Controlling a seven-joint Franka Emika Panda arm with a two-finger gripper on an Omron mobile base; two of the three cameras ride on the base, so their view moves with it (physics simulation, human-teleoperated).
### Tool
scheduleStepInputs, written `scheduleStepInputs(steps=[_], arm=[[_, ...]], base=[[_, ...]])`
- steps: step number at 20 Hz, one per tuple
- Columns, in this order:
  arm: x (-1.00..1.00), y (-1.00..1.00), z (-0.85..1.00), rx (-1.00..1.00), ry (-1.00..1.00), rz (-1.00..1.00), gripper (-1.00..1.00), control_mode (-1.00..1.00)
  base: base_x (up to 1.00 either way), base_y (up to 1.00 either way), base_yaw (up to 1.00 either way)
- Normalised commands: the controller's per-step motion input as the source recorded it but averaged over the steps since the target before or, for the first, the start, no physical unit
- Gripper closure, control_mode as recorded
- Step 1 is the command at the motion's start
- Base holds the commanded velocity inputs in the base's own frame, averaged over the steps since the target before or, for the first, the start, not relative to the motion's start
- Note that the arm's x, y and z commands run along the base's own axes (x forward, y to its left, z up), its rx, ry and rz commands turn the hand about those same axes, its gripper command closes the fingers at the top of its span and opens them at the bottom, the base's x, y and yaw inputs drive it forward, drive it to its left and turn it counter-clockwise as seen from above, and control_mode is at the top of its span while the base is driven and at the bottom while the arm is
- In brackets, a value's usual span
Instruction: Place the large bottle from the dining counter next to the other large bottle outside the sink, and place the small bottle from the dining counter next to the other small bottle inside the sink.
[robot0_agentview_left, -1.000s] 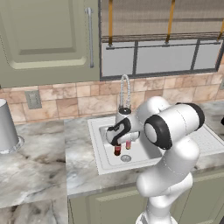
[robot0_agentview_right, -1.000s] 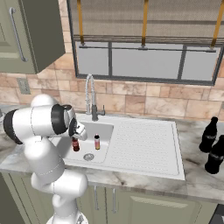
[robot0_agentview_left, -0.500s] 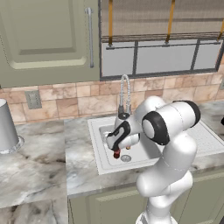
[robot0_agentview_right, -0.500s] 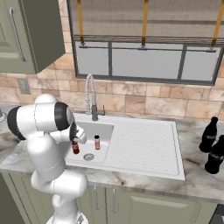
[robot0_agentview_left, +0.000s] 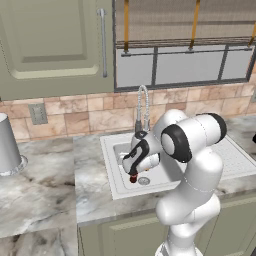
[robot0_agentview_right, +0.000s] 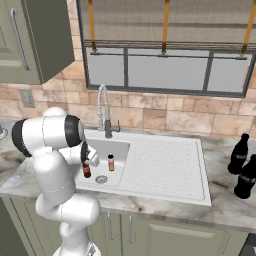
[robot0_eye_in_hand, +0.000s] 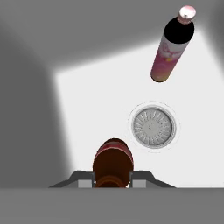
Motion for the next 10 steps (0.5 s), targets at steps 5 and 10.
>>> scheduleStepInputs(steps=[5, 10], arm=[[0.0, 0.0, -0.22, 0.0, 0.0, -0.01, 1.0, -1.0], [0.0, 0.0, -0.18, 0.0, 0.0, -0.01, 1.0, -1.0]], base=[[0.0, 0.0, 0.0], [0.0, 0.0, 0.0]])
